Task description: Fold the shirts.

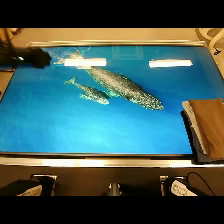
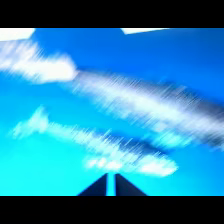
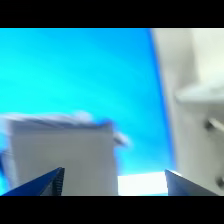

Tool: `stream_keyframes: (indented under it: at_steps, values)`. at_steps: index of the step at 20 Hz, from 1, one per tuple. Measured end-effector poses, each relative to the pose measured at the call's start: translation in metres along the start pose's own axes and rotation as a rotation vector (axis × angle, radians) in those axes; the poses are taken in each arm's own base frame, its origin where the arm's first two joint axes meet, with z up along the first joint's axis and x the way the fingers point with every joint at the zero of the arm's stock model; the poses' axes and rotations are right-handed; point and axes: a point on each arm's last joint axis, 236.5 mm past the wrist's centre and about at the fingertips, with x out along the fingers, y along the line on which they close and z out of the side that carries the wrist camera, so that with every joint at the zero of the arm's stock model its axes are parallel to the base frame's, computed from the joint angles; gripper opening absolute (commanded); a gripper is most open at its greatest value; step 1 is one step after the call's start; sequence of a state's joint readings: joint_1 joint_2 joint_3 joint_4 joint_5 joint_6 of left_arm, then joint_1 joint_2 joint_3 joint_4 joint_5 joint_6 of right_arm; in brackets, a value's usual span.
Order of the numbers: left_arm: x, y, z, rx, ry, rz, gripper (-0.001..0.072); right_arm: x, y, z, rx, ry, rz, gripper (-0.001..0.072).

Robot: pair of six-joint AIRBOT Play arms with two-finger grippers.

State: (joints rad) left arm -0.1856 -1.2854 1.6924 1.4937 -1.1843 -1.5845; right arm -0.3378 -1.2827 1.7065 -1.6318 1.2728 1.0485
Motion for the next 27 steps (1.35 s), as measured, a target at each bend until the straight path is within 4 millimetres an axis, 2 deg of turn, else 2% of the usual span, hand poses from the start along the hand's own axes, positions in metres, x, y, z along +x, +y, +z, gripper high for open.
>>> stream_keyframes:
  at_steps: [2, 4, 6, 8, 12, 17, 27]
  values:
    - [0.024, 0.02, -0.038, -0.011, 0.167, 0.101, 0.033, 0.016, 0.078, 0.017, -0.098, 0.047, 0.146, 0.0672]
    - [0.042, 0.034, -0.081, -0.013, 0.34, 0.169, 0.033, 0.028, 0.149, 0.012, -0.193, 0.144, 0.273, 0.069]
    - [0.049, 0.044, -0.113, -0.011, 0.458, 0.217, 0.033, 0.031, 0.198, -0.003, -0.268, 0.251, 0.359, 0.0694]
    - [0.053, 0.047, -0.128, -0.003, 0.499, 0.236, 0.0329, 0.027, 0.226, -0.018, -0.321, 0.335, 0.411, 0.069]
    - [0.058, 0.05, -0.132, 0.007, 0.495, 0.255, 0.0328, 0.021, 0.245, -0.035, -0.369, 0.422, 0.44, 0.069]
    - [0.06, 0.051, -0.133, 0.011, 0.493, 0.259, 0.0328, 0.017, 0.249, -0.043, -0.385, 0.461, 0.447, 0.0689]
    - [0.061, 0.05, -0.133, 0.012, 0.491, 0.259, 0.0328, 0.017, 0.25, -0.044, -0.387, 0.467, 0.448, 0.0689]
